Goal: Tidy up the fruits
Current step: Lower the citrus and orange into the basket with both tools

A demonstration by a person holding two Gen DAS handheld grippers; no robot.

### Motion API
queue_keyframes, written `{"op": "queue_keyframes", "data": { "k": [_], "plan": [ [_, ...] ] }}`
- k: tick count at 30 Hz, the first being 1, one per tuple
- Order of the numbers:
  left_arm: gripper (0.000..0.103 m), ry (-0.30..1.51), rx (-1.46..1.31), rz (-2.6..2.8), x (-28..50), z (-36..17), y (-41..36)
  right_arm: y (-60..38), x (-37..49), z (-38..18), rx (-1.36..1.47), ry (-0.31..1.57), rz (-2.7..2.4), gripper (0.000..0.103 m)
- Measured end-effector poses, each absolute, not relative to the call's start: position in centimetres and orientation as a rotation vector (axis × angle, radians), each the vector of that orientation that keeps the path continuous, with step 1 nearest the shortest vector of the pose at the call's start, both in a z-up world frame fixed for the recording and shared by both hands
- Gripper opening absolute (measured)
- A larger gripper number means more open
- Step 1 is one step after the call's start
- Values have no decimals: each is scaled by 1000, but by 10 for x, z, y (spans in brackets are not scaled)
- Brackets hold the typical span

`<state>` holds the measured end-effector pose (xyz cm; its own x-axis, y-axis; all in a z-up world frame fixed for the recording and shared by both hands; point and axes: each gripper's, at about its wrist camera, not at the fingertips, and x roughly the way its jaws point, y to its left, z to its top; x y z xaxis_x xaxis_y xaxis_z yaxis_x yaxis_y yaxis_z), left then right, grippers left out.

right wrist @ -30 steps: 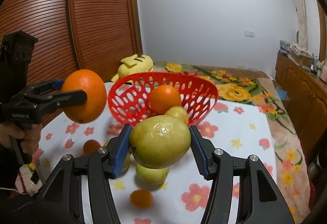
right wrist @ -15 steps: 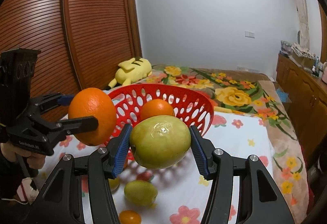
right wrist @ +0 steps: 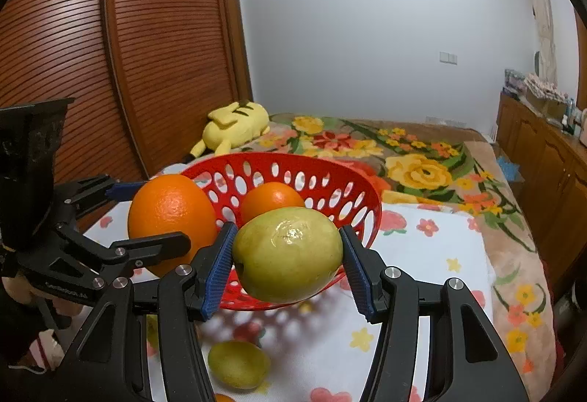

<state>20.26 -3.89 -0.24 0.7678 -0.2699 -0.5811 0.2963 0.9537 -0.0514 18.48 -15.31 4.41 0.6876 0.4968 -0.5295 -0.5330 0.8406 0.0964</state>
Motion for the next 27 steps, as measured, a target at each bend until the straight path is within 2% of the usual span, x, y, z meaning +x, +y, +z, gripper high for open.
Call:
{"op": "queue_keyframes", "data": {
  "k": [4, 7, 12, 27],
  "plan": [
    [88, 644, 16, -312, 211, -4, -37, -151, 190, 40, -59, 583, 577, 57],
    [88, 560, 39, -275, 207, 8, -35, -149, 195, 39, -60, 585, 580, 57],
    [88, 537, 32, -265, 207, 20, -26, -148, 202, 39, -52, 592, 587, 57],
    [88, 574, 11, -282, 204, 6, -17, -130, 221, 29, -101, 648, 600, 57]
  ]
}}
